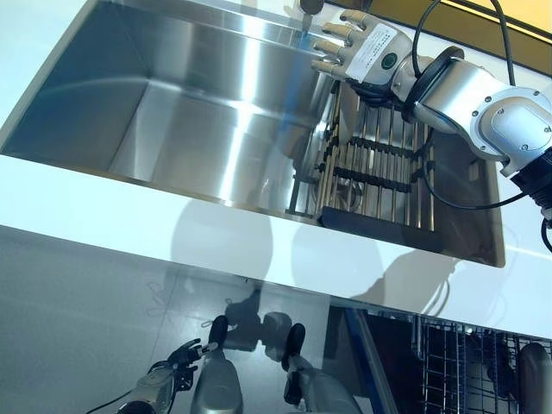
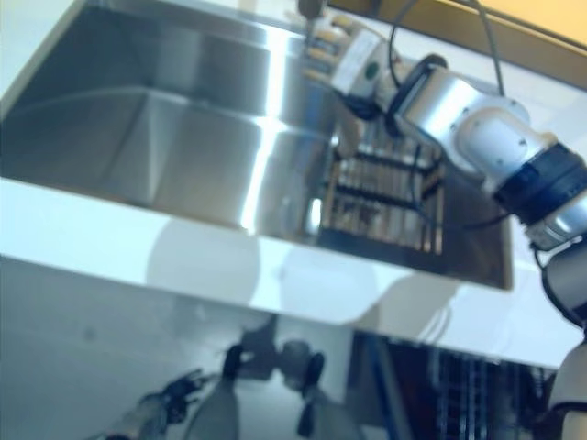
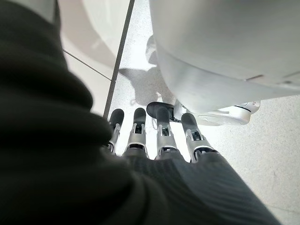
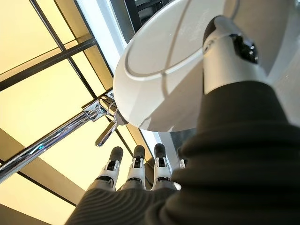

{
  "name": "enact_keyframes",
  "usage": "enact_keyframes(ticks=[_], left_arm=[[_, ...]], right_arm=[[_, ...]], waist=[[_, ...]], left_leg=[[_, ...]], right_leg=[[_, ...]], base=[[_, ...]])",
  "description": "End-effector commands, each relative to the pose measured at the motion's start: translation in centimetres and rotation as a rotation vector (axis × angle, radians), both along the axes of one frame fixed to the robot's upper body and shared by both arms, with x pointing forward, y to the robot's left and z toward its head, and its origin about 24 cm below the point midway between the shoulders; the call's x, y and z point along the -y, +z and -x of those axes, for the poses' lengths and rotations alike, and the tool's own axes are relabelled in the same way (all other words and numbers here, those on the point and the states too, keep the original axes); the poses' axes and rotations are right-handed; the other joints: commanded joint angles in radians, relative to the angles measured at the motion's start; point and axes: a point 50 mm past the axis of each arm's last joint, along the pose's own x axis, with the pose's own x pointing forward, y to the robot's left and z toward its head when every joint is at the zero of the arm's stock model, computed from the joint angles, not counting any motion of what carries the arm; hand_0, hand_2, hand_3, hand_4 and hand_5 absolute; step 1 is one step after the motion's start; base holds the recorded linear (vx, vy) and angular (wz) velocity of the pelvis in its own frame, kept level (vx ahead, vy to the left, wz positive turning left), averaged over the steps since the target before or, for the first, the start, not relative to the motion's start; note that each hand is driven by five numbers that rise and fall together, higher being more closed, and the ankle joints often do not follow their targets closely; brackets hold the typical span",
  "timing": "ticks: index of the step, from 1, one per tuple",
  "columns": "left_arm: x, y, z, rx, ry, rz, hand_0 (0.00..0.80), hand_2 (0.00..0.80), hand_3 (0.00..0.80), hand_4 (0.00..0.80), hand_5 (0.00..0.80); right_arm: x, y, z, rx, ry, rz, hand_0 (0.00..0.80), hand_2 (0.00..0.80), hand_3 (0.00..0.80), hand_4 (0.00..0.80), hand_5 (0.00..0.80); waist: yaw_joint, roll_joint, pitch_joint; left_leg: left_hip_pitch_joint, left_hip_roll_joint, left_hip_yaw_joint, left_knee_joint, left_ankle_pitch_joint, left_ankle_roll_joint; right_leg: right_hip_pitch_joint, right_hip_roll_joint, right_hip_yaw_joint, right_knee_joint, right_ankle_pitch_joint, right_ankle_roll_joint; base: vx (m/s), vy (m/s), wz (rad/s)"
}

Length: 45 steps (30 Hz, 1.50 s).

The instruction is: Take plates into dishwasher

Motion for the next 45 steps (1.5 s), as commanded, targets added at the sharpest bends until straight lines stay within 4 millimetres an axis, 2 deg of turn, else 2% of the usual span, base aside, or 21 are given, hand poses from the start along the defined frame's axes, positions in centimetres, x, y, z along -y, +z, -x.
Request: enact_keyframes(ticks=[1,20,22,23,24,35,45], left_arm=[[0.3,0.3,-0.8,0.037,0.027,0.022,0.0,0.0,0.0,0.0,0.0],[0.2,0.3,-0.8,0.05,0.055,0.041,0.0,0.0,0.0,0.0,0.0],[0.2,0.4,-0.9,0.054,0.056,0.043,0.0,0.0,0.0,0.0,0.0],[0.2,0.4,-0.9,0.054,0.056,0.043,0.0,0.0,0.0,0.0,0.0],[0.2,0.4,-0.8,0.055,0.057,0.043,0.0,0.0,0.0,0.0,0.0],[0.2,0.5,-1.1,0.066,0.065,0.056,0.0,0.0,0.0,0.0,0.0],[0.2,0.4,-0.9,0.057,0.061,0.042,0.0,0.0,0.0,0.0,0.0]], right_arm=[[0.0,3.1,0.8,0.123,-0.037,0.108,0.0,0.0,0.0,0.0,0.0],[-0.3,2.3,0.9,0.11,-0.112,0.273,0.0,0.0,0.0,0.0,0.0],[-0.2,2.2,0.7,0.109,-0.13,0.285,0.38,0.38,0.38,0.38,0.38],[-0.2,2.2,0.7,0.109,-0.131,0.287,0.671,0.671,0.671,0.671,0.671],[-0.2,2.2,0.6,0.105,-0.142,0.289,0.8,0.8,0.8,0.8,0.8],[0.8,1.7,-0.2,0.09,-0.228,0.335,0.8,0.8,0.8,0.8,0.8],[2.1,1.9,-0.8,0.092,-0.277,0.298,0.8,0.8,0.8,0.8,0.8]], waist=[[0.0,-0.036,0.003],[0.004,-0.037,0.014],[0.005,-0.037,0.017],[0.005,-0.038,0.017],[0.005,-0.039,0.017],[0.007,-0.038,0.021],[0.002,-0.043,0.001]], left_leg=[[-0.028,-0.029,0.033,-0.021,0.01,0.046],[-0.04,-0.03,0.035,-0.021,0.017,0.045],[-0.042,-0.03,0.034,-0.021,0.018,0.045],[-0.042,-0.03,0.035,-0.021,0.018,0.045],[-0.042,-0.03,0.035,-0.021,0.018,0.045],[-0.045,-0.031,0.035,-0.021,0.022,0.045],[-0.032,-0.03,0.038,-0.021,0.017,0.045]], right_leg=[[0.027,-0.04,0.021,-0.001,-0.006,0.082],[0.015,-0.04,0.017,-0.001,-0.002,0.081],[0.013,-0.04,0.017,-0.001,-0.002,0.082],[0.013,-0.04,0.017,-0.001,-0.002,0.082],[0.013,-0.041,0.017,-0.001,-0.002,0.082],[0.01,-0.043,0.015,-0.001,0.001,0.081],[0.022,-0.043,0.016,-0.001,-0.003,0.082]], base=[[0.0,0.0,0.0],[0.0,0.0,0.0],[0.0,0.0,0.0],[0.0,0.0,0.0],[0.0,0.0,0.0],[0.0,0.0,0.0],[0.0,0.0,0.0]])
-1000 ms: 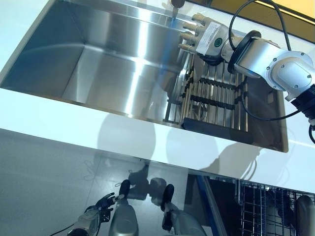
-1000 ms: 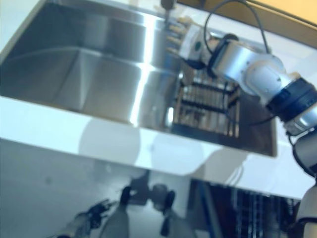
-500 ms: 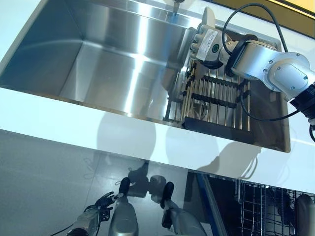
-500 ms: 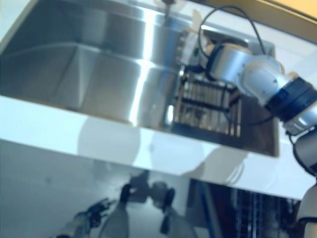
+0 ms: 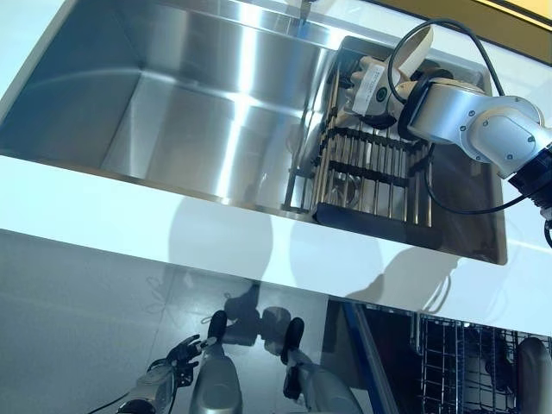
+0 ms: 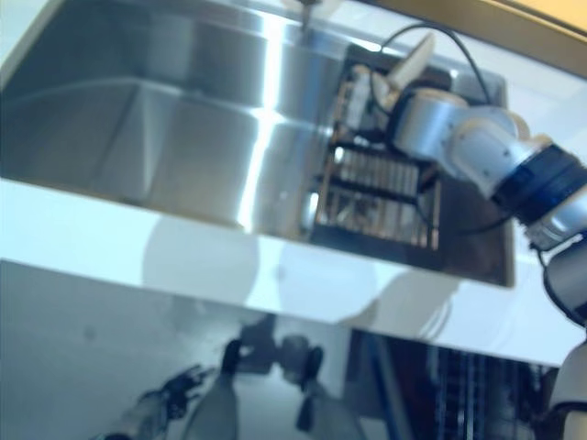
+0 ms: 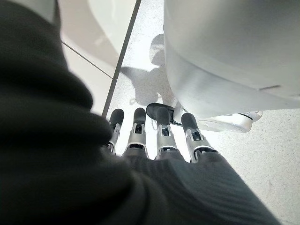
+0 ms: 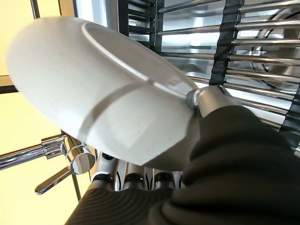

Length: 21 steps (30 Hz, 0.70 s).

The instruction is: Take plates into dishwasher

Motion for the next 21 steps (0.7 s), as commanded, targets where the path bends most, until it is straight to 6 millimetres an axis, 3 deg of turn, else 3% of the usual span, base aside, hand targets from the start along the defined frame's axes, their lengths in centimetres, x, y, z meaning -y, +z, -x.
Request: enact_keyframes(ticks=[1,17,21], left_arm=[[0.2,0.2,-0.5,0.03,0.014,0.013,0.0,0.0,0.0,0.0,0.0],[0.6,-0.9,1.4,-0.05,-0.012,-0.008,0.0,0.0,0.0,0.0,0.0],[1.0,-1.3,2.0,-0.074,-0.027,-0.005,0.0,0.0,0.0,0.0,0.0]], right_arm=[[0.9,4.3,0.2,0.164,-0.042,-0.023,0.8,0.8,0.8,0.8,0.8],[3.5,6.4,0.3,0.2,-0.053,-0.236,0.8,0.8,0.8,0.8,0.8],[4.5,7.4,0.6,0.193,-0.043,-0.456,0.8,0.8,0.8,0.8,0.8]], waist=[[0.007,-0.041,-0.026],[-0.035,-0.045,-0.172],[-0.053,-0.04,-0.221]], left_leg=[[-0.024,-0.032,0.038,-0.023,0.015,0.046],[0.089,-0.031,0.069,-0.023,-0.031,0.05],[0.13,-0.029,0.091,-0.023,-0.051,0.05]], right_leg=[[0.03,-0.044,0.017,-0.001,-0.004,0.083],[0.116,-0.037,0.062,-0.001,-0.031,0.085],[0.141,-0.035,0.083,-0.001,-0.039,0.088]], base=[[0.0,0.0,0.0],[0.037,-0.007,-0.07],[0.072,0.011,-0.14]])
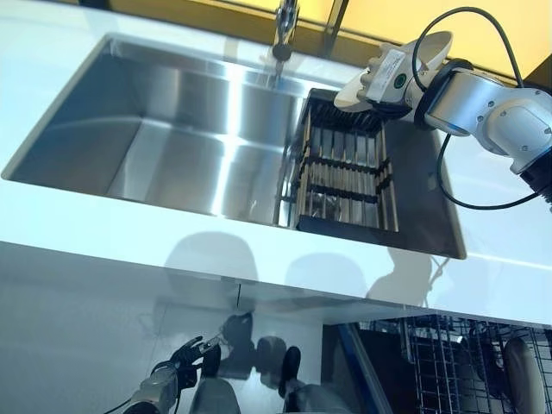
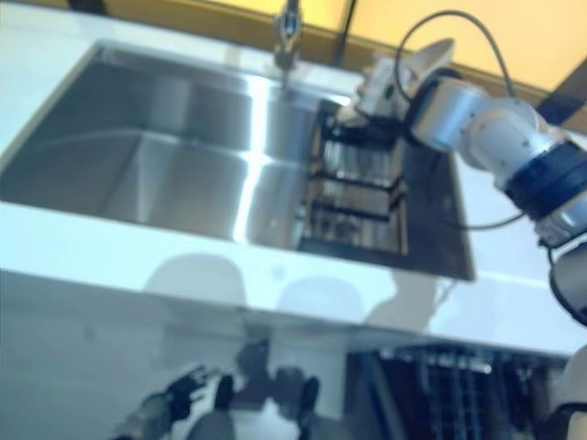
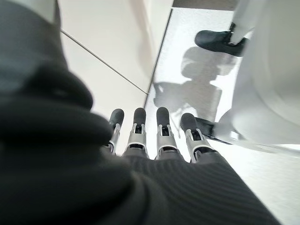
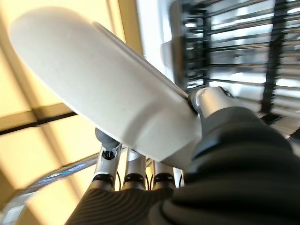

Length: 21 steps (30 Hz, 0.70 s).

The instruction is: Take plates into dishwasher

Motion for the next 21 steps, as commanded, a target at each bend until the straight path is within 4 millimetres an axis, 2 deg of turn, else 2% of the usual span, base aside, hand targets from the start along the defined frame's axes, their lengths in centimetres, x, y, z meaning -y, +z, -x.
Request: enact_keyframes(ticks=[1,8,10,11,14,15,17,21], left_arm=[[0.1,-0.7,1.4,-0.061,-0.053,-0.032,0.0,0.0,0.0,0.0,0.0],[0.4,-1.4,3.1,-0.124,-0.097,-0.023,0.0,0.0,0.0,0.0,0.0],[0.2,-1.5,3.7,-0.135,-0.115,-0.024,0.0,0.0,0.0,0.0,0.0],[0.2,-1.5,3.7,-0.136,-0.117,-0.024,0.0,0.0,0.0,0.0,0.0],[0.1,-1.6,4.2,-0.143,-0.129,-0.021,0.0,0.0,0.0,0.0,0.0],[0.1,-1.6,4.2,-0.144,-0.13,-0.023,0.0,0.0,0.0,0.0,0.0],[-0.1,-1.7,4.7,-0.157,-0.142,-0.024,0.0,0.0,0.0,0.0,0.0],[-0.3,-1.7,5.2,-0.166,-0.159,-0.026,0.0,0.0,0.0,0.0,0.0]], right_arm=[[2.9,5.8,0.9,0.168,-0.075,-0.271,0.8,0.8,0.8,0.8,0.8],[6.3,6.1,1.5,0.155,-0.088,-0.616,0.8,0.8,0.8,0.8,0.8],[8.5,6.3,1.9,0.171,-0.119,-0.742,0.8,0.8,0.8,0.8,0.8],[8.6,6.3,2.0,0.172,-0.121,-0.749,0.8,0.8,0.8,0.8,0.8],[11.9,6.3,2.8,0.202,-0.166,-0.923,0.8,0.8,0.8,0.8,0.8],[12.2,6.2,2.8,0.205,-0.172,-0.931,0.8,0.8,0.8,0.8,0.8],[14.8,5.8,3.8,0.229,-0.217,-1.019,0.8,0.8,0.8,0.8,0.8],[17.7,5.6,5.2,0.271,-0.276,-1.101,0.8,0.8,0.8,0.8,0.8]], waist=[[-0.013,-0.027,-0.089],[-0.036,-0.017,-0.144],[-0.049,-0.012,-0.152],[-0.048,-0.012,-0.152],[-0.069,-0.003,-0.158],[-0.07,-0.002,-0.158],[-0.086,0.004,-0.163],[-0.112,0.011,-0.167]], left_leg=[[0.013,-0.032,0.026,-0.003,-0.047,0.047],[0.058,-0.03,0.049,-0.003,-0.067,0.049],[0.067,-0.026,0.06,-0.003,-0.073,0.049],[0.068,-0.026,0.061,-0.003,-0.074,0.049],[0.086,-0.021,0.079,-0.003,-0.082,0.05],[0.087,-0.02,0.08,-0.003,-0.083,0.05],[0.098,-0.018,0.092,-0.003,-0.087,0.051],[0.113,-0.012,0.114,-0.003,-0.091,0.051]], right_leg=[[0.065,-0.038,0.025,0.0,-0.041,0.089],[0.089,-0.037,0.053,0.0,-0.046,0.093],[0.089,-0.035,0.065,0.0,-0.046,0.095],[0.089,-0.035,0.066,0.0,-0.046,0.095],[0.093,-0.033,0.083,0.0,-0.045,0.097],[0.093,-0.032,0.085,0.0,-0.045,0.097],[0.095,-0.03,0.099,0.0,-0.044,0.099],[0.095,-0.025,0.123,0.0,-0.041,0.1]], base=[[0.091,0.01,-0.2],[0.087,0.002,-0.19],[0.027,-0.017,-0.14],[0.01,-0.005,-0.09],[0.014,-0.001,-0.14],[0.012,-0.012,-0.17],[0.015,-0.015,-0.1],[-0.001,-0.013,-0.23]])
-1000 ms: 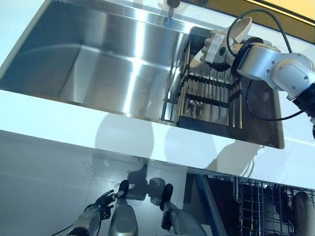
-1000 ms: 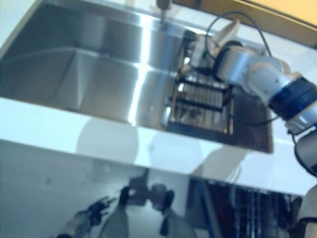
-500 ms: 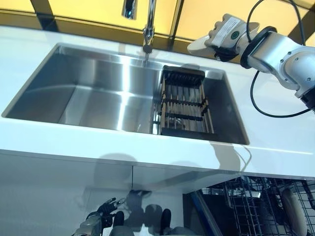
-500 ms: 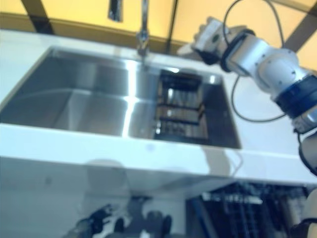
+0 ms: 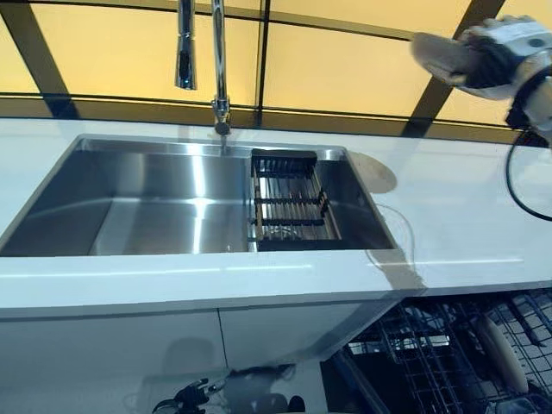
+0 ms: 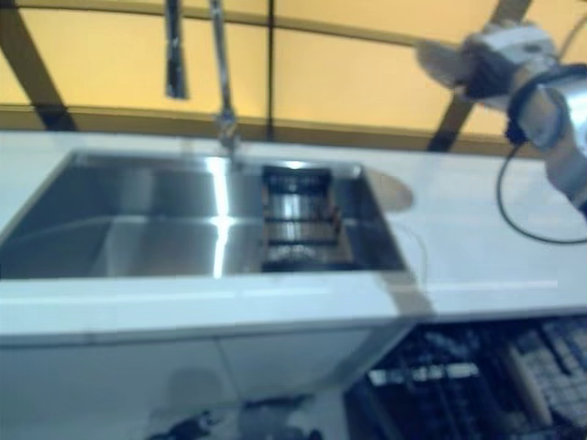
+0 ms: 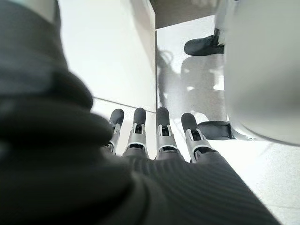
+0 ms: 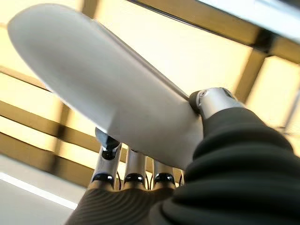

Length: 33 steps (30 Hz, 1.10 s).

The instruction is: Take plates into dishwasher

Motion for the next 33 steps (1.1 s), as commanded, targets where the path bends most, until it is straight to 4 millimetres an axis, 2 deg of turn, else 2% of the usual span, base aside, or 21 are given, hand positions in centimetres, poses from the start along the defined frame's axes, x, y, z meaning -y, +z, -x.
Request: enact_keyframes(ticks=[1,2,10,17,22,27,31,33], left_arm=[[-1.3,0.4,-0.6,0.009,-0.073,-0.039,0.0,0.0,0.0,0.0,0.0],[-1.4,0.4,-0.6,0.01,-0.072,-0.041,0.0,0.0,0.0,0.0,0.0],[-0.7,0.3,-0.9,0.019,-0.089,-0.02,0.0,0.0,0.0,0.0,0.0],[-0.6,0.3,-0.9,0.012,-0.078,-0.015,0.0,0.0,0.0,0.0,0.0],[-1.0,0.3,-1.0,0.007,-0.064,-0.02,0.0,0.0,0.0,0.0,0.0],[-1.0,0.4,-1.5,0.014,-0.056,-0.025,0.0,0.0,0.0,0.0,0.0],[-0.9,0.5,-1.6,0.022,-0.051,-0.02,0.0,0.0,0.0,0.0,0.0],[-0.8,0.5,-1.7,0.027,-0.05,-0.014,0.0,0.0,0.0,0.0,0.0]], right_arm=[[4.1,4.2,2.9,0.203,-0.128,-0.14,0.8,0.8,0.8,0.8,0.8],[4.2,4.2,3.0,0.203,-0.131,-0.144,0.8,0.8,0.8,0.8,0.8],[9.6,1.7,6.3,0.189,-0.246,-0.261,0.8,0.8,0.8,0.8,0.8],[12.1,-0.6,8.8,0.196,-0.285,-0.356,0.8,0.8,0.8,0.8,0.8],[12.9,-2.4,9.9,0.145,-0.274,-0.402,0.8,0.8,0.8,0.8,0.8],[12.8,-5.8,10.3,0.034,-0.242,-0.468,0.8,0.8,0.8,0.8,0.8],[12.8,-7.2,10.6,-0.006,-0.233,-0.5,0.8,0.8,0.8,0.8,0.8],[12.8,-8.8,10.8,-0.048,-0.233,-0.527,0.8,0.8,0.8,0.8,0.8]], waist=[[-0.027,-0.031,0.004],[-0.027,-0.032,0.004],[-0.097,-0.027,0.001],[-0.163,-0.025,0.004],[-0.197,-0.019,0.01],[-0.236,-0.009,0.024],[-0.246,-0.004,0.033],[-0.255,0.005,0.041]], left_leg=[[0.023,-0.012,-0.007,-0.001,-0.059,0.042],[0.024,-0.012,-0.005,-0.001,-0.059,0.042],[0.059,0.001,0.052,-0.001,-0.072,0.043],[0.072,0.014,0.099,-0.001,-0.076,0.048],[0.078,0.022,0.129,-0.001,-0.079,0.047],[0.08,0.029,0.164,-0.001,-0.081,0.048],[0.078,0.031,0.174,-0.001,-0.08,0.047],[0.074,0.032,0.181,-0.001,-0.079,0.047]], right_leg=[[0.068,-0.035,0.005,0.004,-0.046,0.09],[0.068,-0.035,0.006,0.004,-0.046,0.09],[0.066,-0.019,0.058,0.004,-0.04,0.091],[0.049,-0.001,0.113,0.004,-0.025,0.095],[0.035,0.004,0.139,0.004,-0.018,0.098],[0.011,0.008,0.159,0.004,-0.007,0.1],[0.002,0.008,0.163,0.004,-0.003,0.1],[-0.008,0.007,0.166,0.004,0.0,0.099]], base=[[-0.006,-0.007,-0.1],[-0.006,-0.003,-0.18],[-0.006,-0.01,-0.18],[0.001,-0.032,-0.22],[0.012,-0.016,-0.18],[0.009,-0.032,-0.22],[0.001,-0.021,-0.16],[-0.015,-0.013,-0.08]])
